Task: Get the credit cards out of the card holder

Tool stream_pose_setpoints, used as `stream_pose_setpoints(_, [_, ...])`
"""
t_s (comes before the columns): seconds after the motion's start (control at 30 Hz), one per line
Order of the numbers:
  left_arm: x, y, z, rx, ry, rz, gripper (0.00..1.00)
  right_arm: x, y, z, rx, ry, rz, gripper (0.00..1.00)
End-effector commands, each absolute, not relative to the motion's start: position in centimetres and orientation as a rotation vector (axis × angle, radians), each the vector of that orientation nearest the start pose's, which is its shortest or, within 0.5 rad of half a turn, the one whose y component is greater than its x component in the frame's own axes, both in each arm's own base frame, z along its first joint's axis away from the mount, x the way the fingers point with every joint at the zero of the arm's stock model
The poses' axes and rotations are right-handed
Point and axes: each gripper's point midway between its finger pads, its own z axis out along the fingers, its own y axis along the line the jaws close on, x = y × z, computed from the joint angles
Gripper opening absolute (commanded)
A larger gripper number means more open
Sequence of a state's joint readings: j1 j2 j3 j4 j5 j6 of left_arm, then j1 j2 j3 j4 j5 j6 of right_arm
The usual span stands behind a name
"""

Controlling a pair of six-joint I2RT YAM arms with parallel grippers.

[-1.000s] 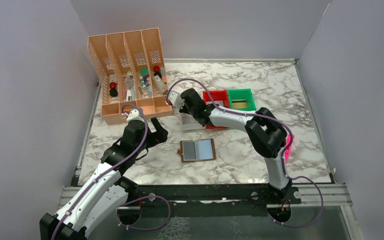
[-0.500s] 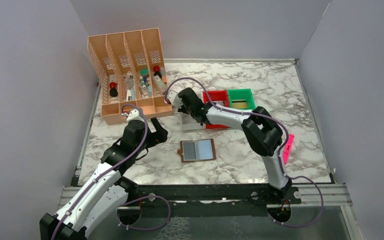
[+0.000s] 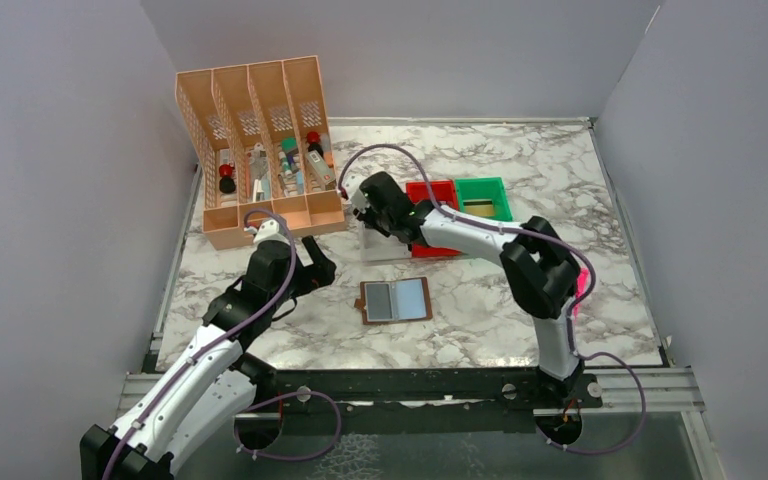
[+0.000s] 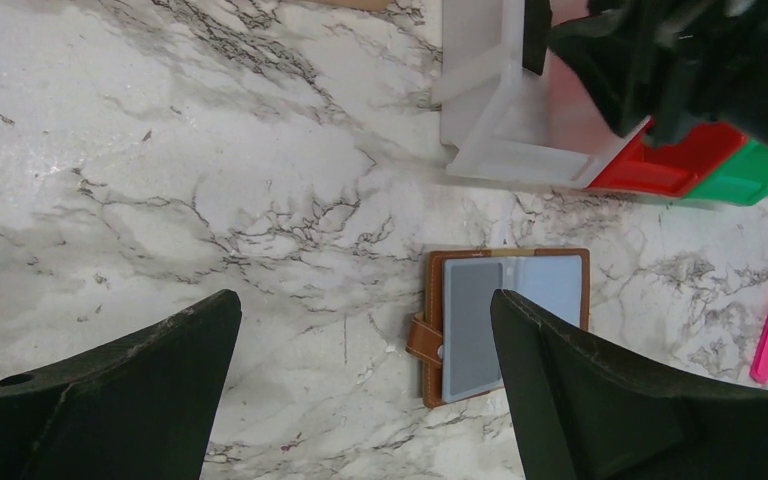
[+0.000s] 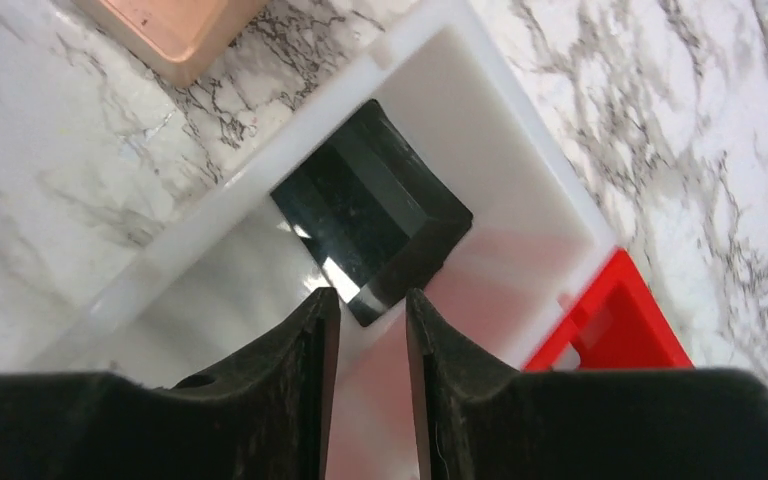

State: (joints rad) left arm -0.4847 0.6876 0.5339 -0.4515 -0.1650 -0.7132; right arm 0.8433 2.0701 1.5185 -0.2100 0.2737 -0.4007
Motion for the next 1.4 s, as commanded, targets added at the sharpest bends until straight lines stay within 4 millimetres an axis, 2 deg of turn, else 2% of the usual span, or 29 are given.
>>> stream_pose_setpoints(0.0, [22.8, -12.3, 13.2, -0.333, 2.190, -0.531, 0.99, 38.1, 35.6, 14.6, -0.931, 1.955, 0.115, 0.36])
stream_pose_setpoints(0.03, [22.7, -12.4, 13.1, -0.332, 2.195, -0.531, 0.99, 37.3, 35.1, 16.1, -0.859, 1.959, 0.164, 0.36])
stream_pose_setpoints(0.07, [22.7, -12.4, 13.1, -0.332, 2.197, -0.534, 0.99, 36.3, 34.7, 16.6, -0.800, 1.982, 0.221, 0.37])
stream_pose_setpoints(0.13, [22.7, -12.4, 13.0, -0.334, 2.199, -0.537, 0.99, 33.6, 34.0, 16.3, -0.687, 2.055, 0.356, 0.37])
stream_pose_setpoints(0.3, [22.6, -12.6, 13.0, -0.329, 2.201, -0.550, 0.99, 25.3, 33.7, 12.2, -0.558, 2.276, 0.768, 0.36])
stream_pose_setpoints(0.37, [22.5, -12.6, 13.0, -0.331, 2.198, -0.551, 0.99, 22.6, 34.2, 11.3, -0.530, 2.321, 0.933, 0.33])
stream_pose_setpoints(0.4, [22.5, -12.5, 13.0, -0.333, 2.198, -0.550, 0.99, 21.5, 34.3, 10.8, -0.518, 2.341, 0.982, 0.31])
stream_pose_setpoints(0.47, [22.5, -12.5, 13.0, -0.335, 2.196, -0.548, 0.99, 20.3, 34.0, 9.8, -0.475, 2.365, 0.966, 0.31])
stream_pose_setpoints(0.7, [22.5, -12.3, 12.6, -0.348, 2.200, -0.537, 0.99, 19.6, 33.4, 7.5, -0.489, 2.431, 0.826, 0.31])
stream_pose_setpoints(0.9, [22.6, -12.2, 12.7, -0.350, 2.195, -0.532, 0.99, 19.7, 33.8, 6.1, -0.509, 2.458, 0.715, 0.33])
stream_pose_setpoints(1.1, [22.7, -12.0, 12.7, -0.354, 2.192, -0.518, 0.99, 19.7, 35.4, 5.7, -0.542, 2.462, 0.690, 0.38])
stream_pose_setpoints(1.37, [22.6, -12.1, 12.5, -0.354, 2.201, -0.517, 0.99, 20.5, 35.1, 3.9, -0.541, 2.511, 0.539, 0.43])
